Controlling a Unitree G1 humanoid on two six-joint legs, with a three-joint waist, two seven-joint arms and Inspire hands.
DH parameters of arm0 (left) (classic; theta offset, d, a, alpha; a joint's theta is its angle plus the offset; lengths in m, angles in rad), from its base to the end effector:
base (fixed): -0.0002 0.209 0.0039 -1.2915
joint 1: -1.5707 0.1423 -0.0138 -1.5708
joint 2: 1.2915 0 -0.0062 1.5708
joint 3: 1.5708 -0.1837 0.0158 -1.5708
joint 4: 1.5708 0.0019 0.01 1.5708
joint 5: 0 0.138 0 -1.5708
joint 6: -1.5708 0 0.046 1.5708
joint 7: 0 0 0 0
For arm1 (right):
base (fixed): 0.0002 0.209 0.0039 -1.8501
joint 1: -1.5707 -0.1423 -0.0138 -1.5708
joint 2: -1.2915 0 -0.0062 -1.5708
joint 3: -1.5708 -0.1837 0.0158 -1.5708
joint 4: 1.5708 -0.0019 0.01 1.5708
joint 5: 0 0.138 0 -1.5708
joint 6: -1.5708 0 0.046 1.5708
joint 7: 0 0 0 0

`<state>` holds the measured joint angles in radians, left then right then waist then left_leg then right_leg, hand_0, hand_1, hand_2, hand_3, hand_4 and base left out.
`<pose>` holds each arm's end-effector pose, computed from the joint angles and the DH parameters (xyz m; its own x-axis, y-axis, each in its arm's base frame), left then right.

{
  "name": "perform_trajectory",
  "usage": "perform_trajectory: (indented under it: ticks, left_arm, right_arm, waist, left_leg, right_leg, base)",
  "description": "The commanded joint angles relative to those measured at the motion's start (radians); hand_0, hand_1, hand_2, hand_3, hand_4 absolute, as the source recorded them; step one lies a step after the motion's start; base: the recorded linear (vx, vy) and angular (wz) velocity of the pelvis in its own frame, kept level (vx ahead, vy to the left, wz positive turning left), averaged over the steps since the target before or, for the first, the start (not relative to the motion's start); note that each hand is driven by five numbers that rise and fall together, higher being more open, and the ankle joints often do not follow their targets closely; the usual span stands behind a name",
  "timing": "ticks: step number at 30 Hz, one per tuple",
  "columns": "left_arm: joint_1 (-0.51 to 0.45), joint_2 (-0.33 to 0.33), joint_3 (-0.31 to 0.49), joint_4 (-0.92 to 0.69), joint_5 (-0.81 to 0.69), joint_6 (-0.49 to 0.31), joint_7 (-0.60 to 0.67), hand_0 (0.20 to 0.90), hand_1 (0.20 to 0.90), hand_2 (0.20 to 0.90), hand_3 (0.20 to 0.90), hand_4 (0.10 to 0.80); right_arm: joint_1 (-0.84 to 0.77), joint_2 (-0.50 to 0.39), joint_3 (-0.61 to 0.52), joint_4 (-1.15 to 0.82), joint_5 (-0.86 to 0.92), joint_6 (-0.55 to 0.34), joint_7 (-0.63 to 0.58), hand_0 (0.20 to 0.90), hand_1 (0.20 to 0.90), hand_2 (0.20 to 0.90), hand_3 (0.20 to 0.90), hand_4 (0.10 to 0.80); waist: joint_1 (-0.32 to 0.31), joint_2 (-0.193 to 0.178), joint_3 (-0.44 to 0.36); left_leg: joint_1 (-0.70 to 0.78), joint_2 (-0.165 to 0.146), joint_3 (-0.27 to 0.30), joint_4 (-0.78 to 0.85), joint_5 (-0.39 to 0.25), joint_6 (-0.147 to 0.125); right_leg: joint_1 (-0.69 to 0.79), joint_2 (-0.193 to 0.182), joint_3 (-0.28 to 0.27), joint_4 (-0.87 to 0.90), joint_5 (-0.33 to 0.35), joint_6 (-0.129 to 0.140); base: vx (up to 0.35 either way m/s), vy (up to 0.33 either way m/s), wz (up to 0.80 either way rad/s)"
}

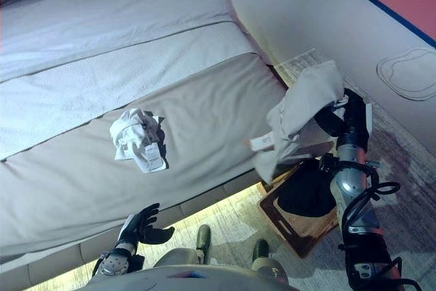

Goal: Pick up the clothes from the bed and place them into the basket

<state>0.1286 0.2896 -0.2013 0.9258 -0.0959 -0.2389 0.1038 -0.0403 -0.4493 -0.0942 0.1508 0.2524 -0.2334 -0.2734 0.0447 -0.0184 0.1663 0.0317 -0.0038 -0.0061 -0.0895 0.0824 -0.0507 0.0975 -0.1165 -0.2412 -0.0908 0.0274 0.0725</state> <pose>0.0832 0.2227 -0.0977 0.6819 0.1800 -0.7090 0.0467 0.9565 0.2878 0.2077 -0.2562 0.0654 0.9107 -0.3519 0.2164 0.3851 0.9127 -0.1365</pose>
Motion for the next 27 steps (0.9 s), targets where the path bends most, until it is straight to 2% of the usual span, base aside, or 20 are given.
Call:
perform_trajectory:
  ticks: [1, 10, 18, 27]
  left_arm:
    - [-0.027, 0.028, -0.037, 0.047, 0.02, -0.016, -0.008, 0.9, 0.9, 0.9, 0.9, 0.8]
    - [-0.03, 0.031, -0.016, 0.036, 0.042, 0.01, -0.016, 0.9, 0.9, 0.9, 0.9, 0.8]
    - [-0.011, 0.027, -0.006, 0.036, 0.075, 0.022, -0.02, 0.9, 0.9, 0.9, 0.9, 0.8]
    - [-0.034, 0.048, -0.039, 0.072, 0.066, 0.015, -0.024, 0.9, 0.9, 0.9, 0.9, 0.8]
  right_arm:
    - [-0.026, -0.032, -0.064, -0.157, -0.014, -0.163, -0.042, 0.3, 0.3, 0.3, 0.2, 0.1]
    - [0.051, 0.003, -0.072, -0.115, 0.002, -0.078, -0.073, 0.3, 0.3, 0.3, 0.2, 0.1]
    - [0.09, 0.059, -0.053, 0.108, -0.023, -0.042, -0.179, 0.3, 0.3, 0.3, 0.2, 0.1]
    - [0.057, 0.075, -0.025, 0.485, 0.074, -0.07, -0.296, 0.3, 0.3, 0.3, 0.2, 0.1]
  waist:
    - [-0.002, 0.001, -0.123]
    - [-0.033, 0.005, -0.12]
    - [-0.035, 0.001, -0.117]
    - [-0.008, 0.015, -0.11]
  left_leg:
    - [0.008, 0.059, 0.078, 0.002, -0.046, 0.001]
    - [0.022, 0.067, 0.093, 0.002, -0.049, -0.001]
    - [0.029, 0.078, 0.099, 0.002, -0.051, -0.006]
    - [0.012, 0.081, 0.089, 0.002, -0.045, -0.013]
  right_leg:
    - [-0.019, -0.047, 0.005, 0.017, 0.072, 0.07]
    - [-0.022, -0.044, 0.022, 0.021, 0.072, 0.07]
    - [-0.019, -0.04, 0.024, 0.013, 0.074, 0.07]
    - [-0.026, -0.038, 0.009, 0.004, 0.078, 0.068]
  base:
    - [0.004, -0.032, -0.18]
    - [-0.013, -0.025, -0.08]
    - [-0.003, -0.042, -0.04]
    - [-0.015, -0.014, 0.0]
